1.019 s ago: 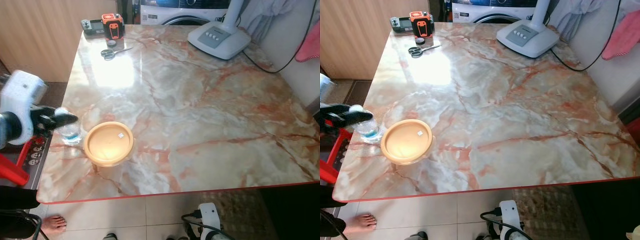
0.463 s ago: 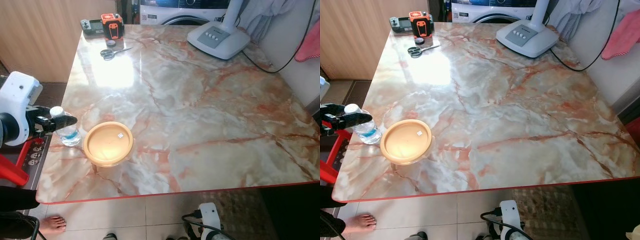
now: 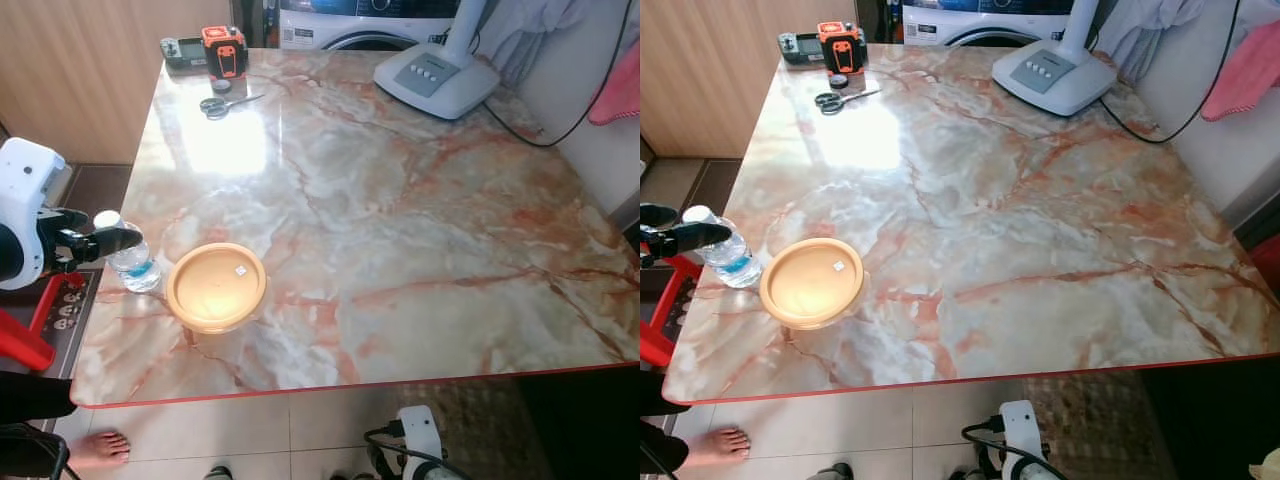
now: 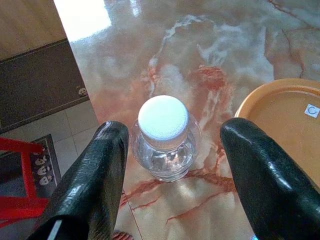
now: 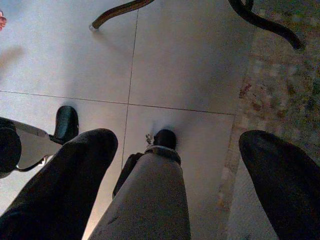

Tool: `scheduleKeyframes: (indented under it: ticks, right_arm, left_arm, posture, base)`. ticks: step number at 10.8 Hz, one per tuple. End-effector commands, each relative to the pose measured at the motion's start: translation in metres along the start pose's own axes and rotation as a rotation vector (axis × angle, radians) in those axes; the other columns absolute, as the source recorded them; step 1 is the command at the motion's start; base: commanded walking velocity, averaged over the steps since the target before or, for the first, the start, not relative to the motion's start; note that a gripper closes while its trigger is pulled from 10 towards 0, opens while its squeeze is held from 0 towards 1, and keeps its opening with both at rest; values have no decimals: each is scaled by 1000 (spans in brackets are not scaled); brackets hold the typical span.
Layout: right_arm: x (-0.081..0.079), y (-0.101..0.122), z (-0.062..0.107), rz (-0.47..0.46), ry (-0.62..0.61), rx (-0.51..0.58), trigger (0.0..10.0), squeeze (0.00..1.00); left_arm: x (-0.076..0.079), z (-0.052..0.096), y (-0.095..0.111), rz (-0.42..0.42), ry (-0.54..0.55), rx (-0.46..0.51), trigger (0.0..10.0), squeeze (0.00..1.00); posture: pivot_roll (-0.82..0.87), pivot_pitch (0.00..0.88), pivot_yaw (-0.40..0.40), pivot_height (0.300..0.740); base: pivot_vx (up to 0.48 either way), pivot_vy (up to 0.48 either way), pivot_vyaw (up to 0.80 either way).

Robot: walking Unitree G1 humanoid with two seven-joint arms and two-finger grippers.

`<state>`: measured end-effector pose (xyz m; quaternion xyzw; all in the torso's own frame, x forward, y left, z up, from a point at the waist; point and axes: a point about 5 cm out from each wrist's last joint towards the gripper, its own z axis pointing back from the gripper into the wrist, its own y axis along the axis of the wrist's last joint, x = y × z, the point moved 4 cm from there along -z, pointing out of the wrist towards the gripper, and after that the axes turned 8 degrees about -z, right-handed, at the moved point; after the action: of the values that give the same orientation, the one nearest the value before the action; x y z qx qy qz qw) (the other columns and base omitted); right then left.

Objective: Restocking fridge

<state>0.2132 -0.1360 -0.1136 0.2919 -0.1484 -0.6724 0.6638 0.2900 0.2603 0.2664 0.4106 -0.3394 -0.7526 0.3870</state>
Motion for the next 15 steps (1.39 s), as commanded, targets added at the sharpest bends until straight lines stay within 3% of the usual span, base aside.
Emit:
scheduleKeyframes:
  ticks: [1,8,15]
  right_arm:
    - [5,-7,2,-4,-12,-24,10000,0]
    - [5,-4,1,10,-8,-25,10000,0]
    - [5,-5,1,26,-7,-28,10000,0]
  left_arm:
    - [-8,7,3,-11,35,10,10000,0]
    - [-24,-1,-5,46,90,54,10000,0]
    - [-27,-14,-9,64,89,76,10000,0]
  posture:
    - [54,168,-117,740]
    - [40,163,-128,740]
    - [30,159,-127,740]
  base:
    - [0,0,0]
    - [0,0,0]
    - [0,0,0]
